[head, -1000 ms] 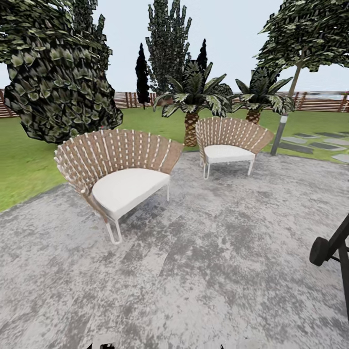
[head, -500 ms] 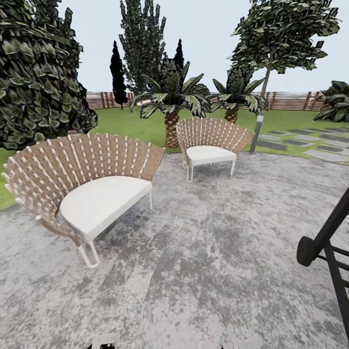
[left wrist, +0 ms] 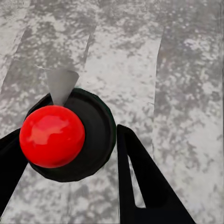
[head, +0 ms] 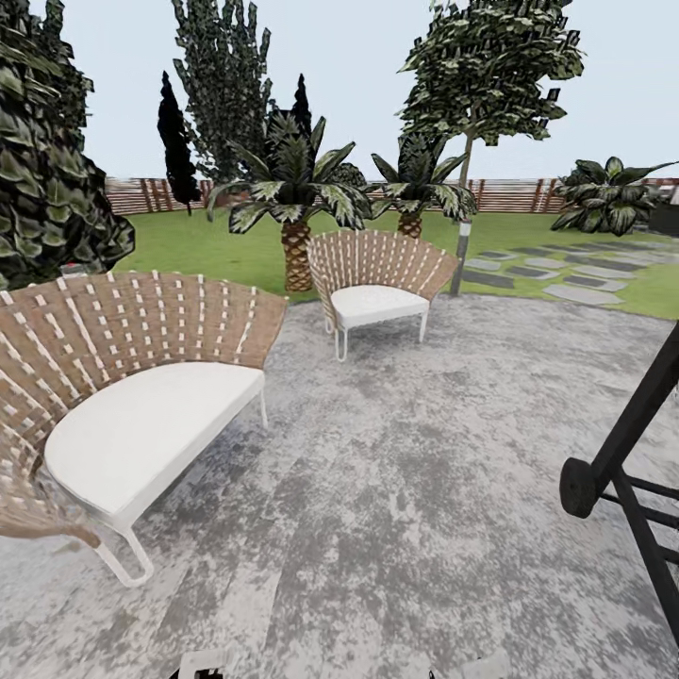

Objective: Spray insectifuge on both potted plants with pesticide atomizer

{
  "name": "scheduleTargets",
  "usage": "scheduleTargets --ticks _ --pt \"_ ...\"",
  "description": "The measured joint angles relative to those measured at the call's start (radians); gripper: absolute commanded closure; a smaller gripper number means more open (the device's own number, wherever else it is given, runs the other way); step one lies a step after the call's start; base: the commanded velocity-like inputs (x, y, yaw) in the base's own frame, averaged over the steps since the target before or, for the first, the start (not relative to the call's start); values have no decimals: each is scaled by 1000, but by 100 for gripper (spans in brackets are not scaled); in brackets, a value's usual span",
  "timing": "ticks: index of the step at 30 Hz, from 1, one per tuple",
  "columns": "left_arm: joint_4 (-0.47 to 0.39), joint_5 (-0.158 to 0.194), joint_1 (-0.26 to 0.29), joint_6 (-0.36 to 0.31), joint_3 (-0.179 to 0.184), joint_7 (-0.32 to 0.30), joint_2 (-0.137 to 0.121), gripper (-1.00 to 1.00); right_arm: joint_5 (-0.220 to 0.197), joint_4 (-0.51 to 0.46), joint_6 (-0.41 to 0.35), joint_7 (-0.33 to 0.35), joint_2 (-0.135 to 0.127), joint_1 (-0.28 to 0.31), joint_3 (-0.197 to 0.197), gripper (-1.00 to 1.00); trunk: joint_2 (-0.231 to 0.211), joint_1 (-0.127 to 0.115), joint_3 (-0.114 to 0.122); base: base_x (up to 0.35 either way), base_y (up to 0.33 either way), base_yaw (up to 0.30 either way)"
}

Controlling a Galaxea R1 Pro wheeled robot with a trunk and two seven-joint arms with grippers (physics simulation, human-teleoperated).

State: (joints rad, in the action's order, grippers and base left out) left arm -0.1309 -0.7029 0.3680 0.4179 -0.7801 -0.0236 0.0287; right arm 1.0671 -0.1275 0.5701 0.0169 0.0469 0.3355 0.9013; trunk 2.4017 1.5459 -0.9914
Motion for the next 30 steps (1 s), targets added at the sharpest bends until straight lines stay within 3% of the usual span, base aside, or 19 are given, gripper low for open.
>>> scheduleTargets --ticks 30 --pt "0 0 -6 0 0 0 0 100 0 0 0 0 0 0 0 -100 0 0 0 335 79 -265"
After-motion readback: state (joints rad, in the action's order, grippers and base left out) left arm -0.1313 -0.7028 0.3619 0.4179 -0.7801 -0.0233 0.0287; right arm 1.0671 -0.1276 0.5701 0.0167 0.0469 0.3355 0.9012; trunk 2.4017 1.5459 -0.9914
